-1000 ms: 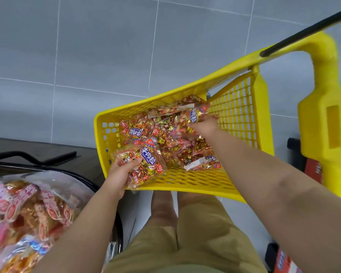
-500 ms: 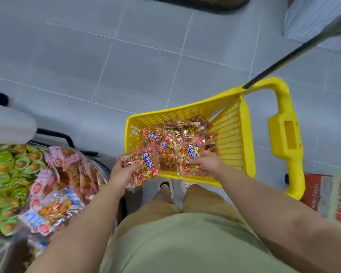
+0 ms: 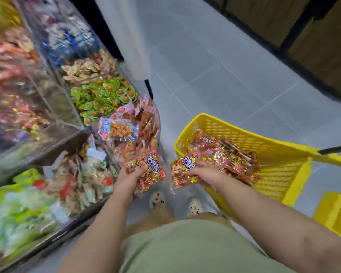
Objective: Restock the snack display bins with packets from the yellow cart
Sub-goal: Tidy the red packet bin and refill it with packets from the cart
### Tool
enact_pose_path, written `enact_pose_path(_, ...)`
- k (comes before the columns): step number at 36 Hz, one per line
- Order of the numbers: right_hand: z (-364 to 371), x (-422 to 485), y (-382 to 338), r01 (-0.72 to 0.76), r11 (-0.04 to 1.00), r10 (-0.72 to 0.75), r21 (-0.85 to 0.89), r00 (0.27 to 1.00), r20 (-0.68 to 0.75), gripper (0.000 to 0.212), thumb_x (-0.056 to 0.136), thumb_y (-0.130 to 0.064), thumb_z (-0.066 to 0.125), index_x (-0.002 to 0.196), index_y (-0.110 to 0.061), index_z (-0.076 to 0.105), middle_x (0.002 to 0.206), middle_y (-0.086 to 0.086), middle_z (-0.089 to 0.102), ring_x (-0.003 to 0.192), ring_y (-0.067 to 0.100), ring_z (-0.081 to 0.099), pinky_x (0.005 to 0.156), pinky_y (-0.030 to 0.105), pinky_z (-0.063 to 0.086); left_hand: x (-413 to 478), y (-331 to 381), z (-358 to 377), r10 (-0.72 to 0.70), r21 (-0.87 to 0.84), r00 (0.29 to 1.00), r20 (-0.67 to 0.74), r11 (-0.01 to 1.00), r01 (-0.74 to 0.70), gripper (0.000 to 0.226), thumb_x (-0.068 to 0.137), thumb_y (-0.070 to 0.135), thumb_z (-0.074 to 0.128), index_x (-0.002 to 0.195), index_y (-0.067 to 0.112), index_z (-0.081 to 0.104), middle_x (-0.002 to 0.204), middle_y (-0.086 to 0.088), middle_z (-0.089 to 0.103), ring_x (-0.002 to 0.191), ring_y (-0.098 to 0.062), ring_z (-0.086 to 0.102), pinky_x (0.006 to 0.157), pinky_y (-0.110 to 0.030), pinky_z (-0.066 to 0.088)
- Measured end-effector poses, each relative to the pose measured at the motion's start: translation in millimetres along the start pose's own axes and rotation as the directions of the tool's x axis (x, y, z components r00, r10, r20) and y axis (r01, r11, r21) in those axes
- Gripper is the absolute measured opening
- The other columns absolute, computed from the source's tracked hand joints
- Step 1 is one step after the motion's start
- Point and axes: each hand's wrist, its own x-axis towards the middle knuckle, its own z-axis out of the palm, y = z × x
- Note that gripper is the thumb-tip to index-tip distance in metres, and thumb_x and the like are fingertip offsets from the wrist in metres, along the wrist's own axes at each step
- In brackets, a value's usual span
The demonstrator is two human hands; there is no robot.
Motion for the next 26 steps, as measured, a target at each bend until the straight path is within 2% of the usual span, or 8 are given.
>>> enact_pose_path(4,45,3,-13,0.037,0.997,-0.032,-0.072,0.997,0.076,0.066,0.078,-0.018,0.072,0.137,-0.015,0.043,0.128,0.001,0.054,0.102,0.016,0.058,0.087,0.033,0.048,-15,-13,-48,-0.020,-0.178,0.994,-0.110,0.984,0.001,0.059,0.075,0.013,0.079,0.127,0.009,0.052,0.114,-0.019,0.067,0.096,-0.035,0.068,0.083,-0.049,0.053)
enact_pose_path(9,116,0,-37,0.101,0.977,-0.069,-0.186,0.982,0.175,0.032,0.083,0.000,0.063,0.114,-0.005,0.058,0.091,0.006,0.063,0.068,0.012,0.057,0.049,0.016,0.045,-28,-31,-121,-0.031,-0.332,0.978,-0.205,0.942,-0.040,0.047,0.077,0.011,0.077,0.119,0.015,0.056,0.107,-0.014,0.070,0.094,-0.036,0.068,0.082,-0.054,0.054)
enact_pose_path(11,146,-1,-46,0.126,0.968,-0.083,-0.219,0.977,0.197,0.033,0.083,0.000,0.064,0.114,-0.009,0.057,0.091,0.003,0.063,0.064,0.008,0.059,0.044,0.011,0.043,-30,-35,-154,-0.020,-0.365,0.970,-0.242,0.928,-0.072,0.038,0.076,0.008,0.077,0.107,0.021,0.059,0.104,-0.012,0.071,0.094,-0.035,0.068,0.084,-0.056,0.054)
enact_pose_path(15,208,-1,-62,0.232,0.899,-0.145,-0.371,0.958,0.249,0.050,0.079,-0.012,0.071,0.126,-0.011,0.053,0.119,0.003,0.060,0.099,0.019,0.060,0.071,0.021,0.046,-33,-36,-228,-0.014,-0.364,0.963,-0.269,0.927,-0.088,0.041,0.069,0.011,0.082,0.101,0.023,0.059,0.103,-0.012,0.072,0.088,-0.032,0.071,0.075,-0.051,0.058)
enact_pose_path(17,237,-4,-70,0.266,0.863,-0.167,-0.429,0.952,0.255,0.058,0.077,-0.019,0.073,0.130,-0.015,0.051,0.125,-0.002,0.056,0.102,0.018,0.056,0.076,0.025,0.044,-35,-35,-266,-0.007,-0.325,0.962,-0.272,0.942,-0.085,0.050,0.065,0.016,0.084,0.107,0.022,0.058,0.106,-0.011,0.071,0.089,-0.032,0.071,0.079,-0.051,0.057)
enact_pose_path(19,264,-8,-76,0.294,0.835,-0.181,-0.466,0.945,0.273,0.066,0.076,-0.024,0.074,0.136,-0.019,0.047,0.122,-0.005,0.054,0.094,0.011,0.056,0.072,0.024,0.043,-35,-35,-300,0.012,-0.267,0.962,-0.273,0.960,-0.088,0.060,0.060,0.025,0.087,0.112,0.023,0.057,0.106,-0.006,0.070,0.089,-0.027,0.071,0.081,-0.048,0.057)
enact_pose_path(23,312,-17,-89,0.325,0.818,-0.203,-0.474,0.935,0.291,0.071,0.078,-0.027,0.073,0.141,-0.022,0.040,0.127,-0.005,0.053,0.082,-0.001,0.055,0.053,0.016,0.042,-32,-29,-353,0.076,-0.227,0.951,-0.301,0.962,-0.149,0.038,0.069,0.023,0.084,0.086,0.033,0.052,0.082,0.014,0.064,0.056,0.004,0.066,0.042,-0.015,0.048)
enact_pose_path(26,339,-26,-107,0.342,0.825,-0.229,-0.449,0.930,0.287,0.068,0.080,-0.023,0.072,0.140,-0.020,0.041,0.125,-0.002,0.053,0.079,0.004,0.056,0.053,0.016,0.045,-31,-18,-381,0.102,-0.214,0.954,-0.281,0.962,-0.167,0.044,0.060,0.031,0.086,0.086,0.031,0.050,0.087,0.010,0.065,0.068,-0.006,0.068,0.056,-0.021,0.050)
